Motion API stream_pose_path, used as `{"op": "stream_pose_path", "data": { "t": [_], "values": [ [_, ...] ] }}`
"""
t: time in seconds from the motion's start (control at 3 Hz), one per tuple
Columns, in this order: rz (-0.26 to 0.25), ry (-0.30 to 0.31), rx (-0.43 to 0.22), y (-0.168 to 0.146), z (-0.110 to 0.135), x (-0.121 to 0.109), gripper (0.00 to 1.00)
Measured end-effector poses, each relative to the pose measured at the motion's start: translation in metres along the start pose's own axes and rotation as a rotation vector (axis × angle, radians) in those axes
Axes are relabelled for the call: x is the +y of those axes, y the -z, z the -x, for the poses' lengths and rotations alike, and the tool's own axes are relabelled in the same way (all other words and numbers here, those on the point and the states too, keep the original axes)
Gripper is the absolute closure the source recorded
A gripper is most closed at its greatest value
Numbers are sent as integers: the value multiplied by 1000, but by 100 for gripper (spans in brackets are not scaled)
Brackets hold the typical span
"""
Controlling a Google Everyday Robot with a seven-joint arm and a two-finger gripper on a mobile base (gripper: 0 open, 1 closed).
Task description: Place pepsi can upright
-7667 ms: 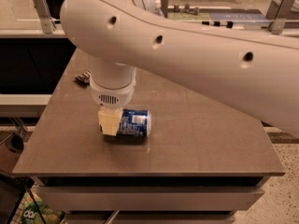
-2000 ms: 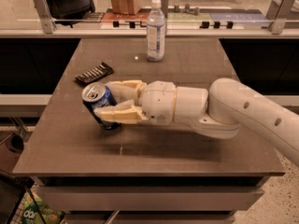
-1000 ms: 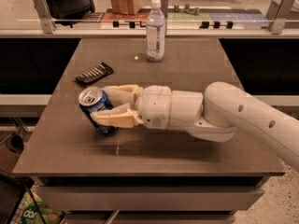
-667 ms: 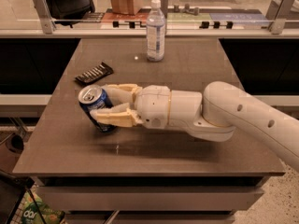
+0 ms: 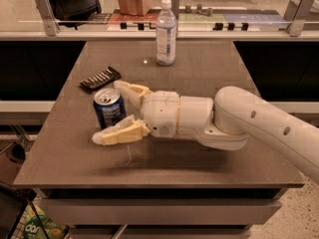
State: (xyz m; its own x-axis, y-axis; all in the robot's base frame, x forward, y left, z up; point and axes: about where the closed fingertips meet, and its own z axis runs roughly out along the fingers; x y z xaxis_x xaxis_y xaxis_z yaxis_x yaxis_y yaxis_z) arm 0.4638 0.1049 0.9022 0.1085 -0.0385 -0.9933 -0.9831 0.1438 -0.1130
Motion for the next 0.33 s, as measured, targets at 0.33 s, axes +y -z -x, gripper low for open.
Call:
{"op": "stream_pose_path", "data": {
  "t": [0.33],
  "values": [
    [0, 0, 0, 0, 0, 0, 0]
  ]
}}
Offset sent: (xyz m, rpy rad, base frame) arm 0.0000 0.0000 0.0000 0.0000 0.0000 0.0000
